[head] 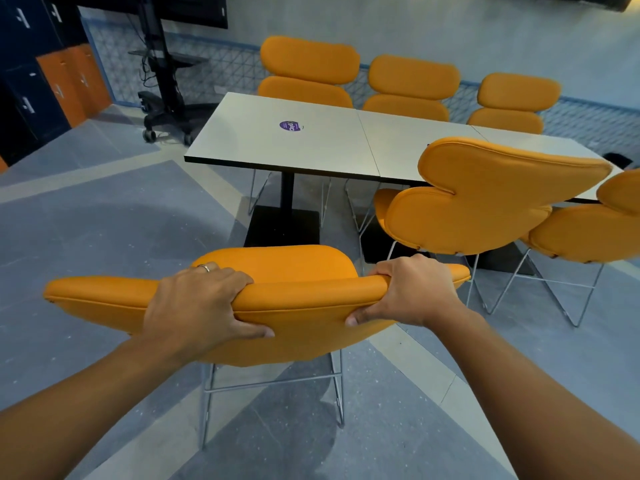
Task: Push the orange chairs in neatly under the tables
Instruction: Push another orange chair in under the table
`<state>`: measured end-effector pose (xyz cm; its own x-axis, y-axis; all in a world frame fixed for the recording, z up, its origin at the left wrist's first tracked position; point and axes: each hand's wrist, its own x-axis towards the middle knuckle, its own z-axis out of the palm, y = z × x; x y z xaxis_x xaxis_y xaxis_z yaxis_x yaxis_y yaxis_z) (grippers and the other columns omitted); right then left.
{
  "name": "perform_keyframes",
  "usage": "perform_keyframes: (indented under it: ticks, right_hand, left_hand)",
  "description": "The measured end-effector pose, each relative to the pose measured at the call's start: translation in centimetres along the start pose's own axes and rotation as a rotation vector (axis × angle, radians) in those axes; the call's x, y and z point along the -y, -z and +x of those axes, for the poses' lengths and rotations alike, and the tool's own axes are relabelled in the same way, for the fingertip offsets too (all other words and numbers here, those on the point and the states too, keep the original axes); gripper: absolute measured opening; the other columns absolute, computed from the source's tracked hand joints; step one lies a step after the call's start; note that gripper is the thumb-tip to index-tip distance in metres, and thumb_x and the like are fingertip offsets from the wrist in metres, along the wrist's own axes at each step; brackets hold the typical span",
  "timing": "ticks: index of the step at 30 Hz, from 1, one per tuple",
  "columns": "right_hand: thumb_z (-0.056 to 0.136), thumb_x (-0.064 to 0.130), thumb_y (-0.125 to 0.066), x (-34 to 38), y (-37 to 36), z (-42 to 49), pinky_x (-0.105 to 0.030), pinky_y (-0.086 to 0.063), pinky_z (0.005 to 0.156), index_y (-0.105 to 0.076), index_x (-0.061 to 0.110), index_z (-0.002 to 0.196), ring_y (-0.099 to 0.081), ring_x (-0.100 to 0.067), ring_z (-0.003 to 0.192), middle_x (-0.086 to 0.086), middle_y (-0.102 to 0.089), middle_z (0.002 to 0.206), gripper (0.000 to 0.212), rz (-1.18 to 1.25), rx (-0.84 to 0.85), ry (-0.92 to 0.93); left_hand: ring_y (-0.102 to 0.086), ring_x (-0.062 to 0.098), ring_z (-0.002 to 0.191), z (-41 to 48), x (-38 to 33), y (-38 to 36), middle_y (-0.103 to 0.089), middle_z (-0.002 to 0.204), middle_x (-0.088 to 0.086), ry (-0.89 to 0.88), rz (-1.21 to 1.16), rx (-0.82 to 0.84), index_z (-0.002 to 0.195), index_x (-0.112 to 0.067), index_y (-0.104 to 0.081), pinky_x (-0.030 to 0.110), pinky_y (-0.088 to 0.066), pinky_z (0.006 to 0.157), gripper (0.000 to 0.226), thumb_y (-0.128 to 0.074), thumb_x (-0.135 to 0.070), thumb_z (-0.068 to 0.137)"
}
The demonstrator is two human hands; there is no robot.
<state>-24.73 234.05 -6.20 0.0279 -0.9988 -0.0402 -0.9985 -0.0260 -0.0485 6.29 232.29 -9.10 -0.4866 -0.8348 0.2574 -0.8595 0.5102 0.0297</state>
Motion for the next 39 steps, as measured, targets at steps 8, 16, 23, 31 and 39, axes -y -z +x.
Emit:
perform_keyframes:
  ticks: [8, 16, 23, 31, 39]
  right_hand:
    - [0.042, 0.104, -0.049, 6.1, -0.6, -0.4, -0.032, -0.053, 0.067, -0.066, 0.034, 0.091, -0.062, -0.011, 0.075, 0.011, -0.065, 0.074, 0.087, -0.01, -0.006, -0.065]
    - [0.061, 0.091, -0.059, 13.6, -1.8, -0.1, -0.066, -0.019, 0.114, -0.048, 0.034, 0.134, -0.044, -0.032, 0.131, -0.001, -0.057, 0.133, 0.094, -0.111, -0.026, -0.153]
    - [0.055, 0.096, -0.057, 14.7, -2.5, 1.9, -0.053, -0.033, 0.102, -0.062, 0.035, 0.108, -0.055, -0.026, 0.11, 0.006, -0.065, 0.106, 0.081, -0.074, -0.178, -0.2]
    - [0.056, 0.096, -0.056, 16.7, -3.1, 6.4, -0.048, -0.036, 0.091, -0.063, 0.031, 0.1, -0.056, -0.026, 0.099, 0.004, -0.065, 0.096, 0.078, -0.072, -0.283, -0.193]
    - [0.057, 0.097, -0.053, 15.2, -2.3, 11.9, -0.042, -0.031, 0.085, -0.061, 0.035, 0.102, -0.053, -0.021, 0.097, 0.007, -0.061, 0.093, 0.077, -0.105, -0.28, -0.2]
  left_hand:
    - [-0.062, 0.016, 0.078, 0.3, 6.3, 0.6, -0.068, 0.086, -0.013, -0.083, -0.018, 0.013, 0.098, -0.037, -0.064, 0.028, -0.046, 0.054, 0.083, -0.035, -0.1, 0.052]
    - [-0.057, 0.022, 0.086, 1.3, 9.9, 0.1, -0.067, 0.085, -0.007, -0.046, 0.114, 0.026, 0.094, -0.031, -0.067, 0.039, -0.041, 0.074, 0.099, -0.022, -0.105, 0.046]
    - [-0.053, 0.027, 0.099, 2.3, 10.7, 0.4, -0.067, 0.093, -0.003, 0.122, 0.201, 0.041, 0.099, -0.03, -0.062, 0.047, -0.034, 0.089, 0.113, -0.009, -0.105, 0.034]
    - [-0.052, 0.032, 0.101, 5.7, 15.3, -1.1, -0.065, 0.095, 0.002, 0.192, 0.131, 0.013, 0.099, -0.026, -0.064, 0.047, -0.031, 0.089, 0.111, -0.027, -0.105, 0.03]
    - [-0.049, 0.025, 0.102, 10.4, 18.3, -2.6, -0.064, 0.101, -0.003, 0.093, -0.038, -0.063, 0.107, -0.031, -0.062, 0.043, -0.025, 0.089, 0.095, -0.036, -0.098, 0.046]
